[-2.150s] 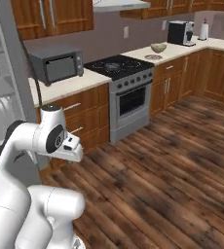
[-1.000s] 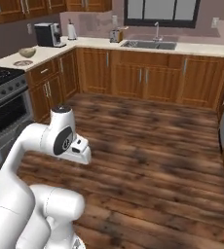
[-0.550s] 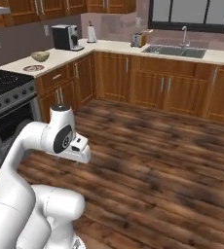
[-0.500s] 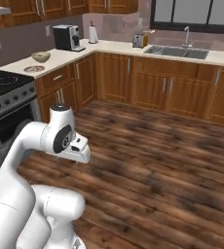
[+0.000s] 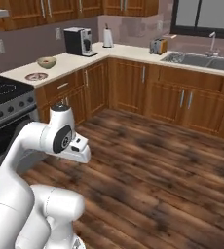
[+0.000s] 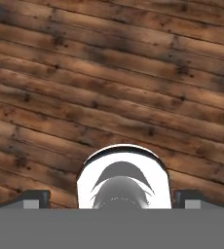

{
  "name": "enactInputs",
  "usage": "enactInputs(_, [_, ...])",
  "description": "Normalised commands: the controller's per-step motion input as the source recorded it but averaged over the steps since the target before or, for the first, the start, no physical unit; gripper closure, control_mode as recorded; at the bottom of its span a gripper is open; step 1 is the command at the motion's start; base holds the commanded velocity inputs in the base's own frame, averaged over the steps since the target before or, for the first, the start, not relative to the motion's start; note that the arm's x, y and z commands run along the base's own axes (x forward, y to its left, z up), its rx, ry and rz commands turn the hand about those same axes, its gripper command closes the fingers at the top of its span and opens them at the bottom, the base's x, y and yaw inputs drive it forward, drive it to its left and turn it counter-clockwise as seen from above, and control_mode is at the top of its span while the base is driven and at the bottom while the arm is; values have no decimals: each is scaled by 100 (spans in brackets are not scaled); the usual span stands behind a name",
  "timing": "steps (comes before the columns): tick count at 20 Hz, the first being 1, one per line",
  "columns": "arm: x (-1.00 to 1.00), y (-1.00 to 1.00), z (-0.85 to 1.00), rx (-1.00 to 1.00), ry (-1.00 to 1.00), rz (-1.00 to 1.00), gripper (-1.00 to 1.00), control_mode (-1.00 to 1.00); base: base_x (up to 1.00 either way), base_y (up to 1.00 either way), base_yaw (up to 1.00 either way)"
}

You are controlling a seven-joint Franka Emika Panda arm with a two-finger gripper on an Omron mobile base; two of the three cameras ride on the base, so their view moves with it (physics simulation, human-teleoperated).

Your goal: Place one of the steaks on the plate and the other in the bowl. Then place the bowl in the fridge.

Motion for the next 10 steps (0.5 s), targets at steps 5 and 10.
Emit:
enactInputs(5, [0,0,0,0,0,0,-100,100,100,3,40])
enactInputs(10, [0,0,0,0,0,0,-100,100,100,3,33])
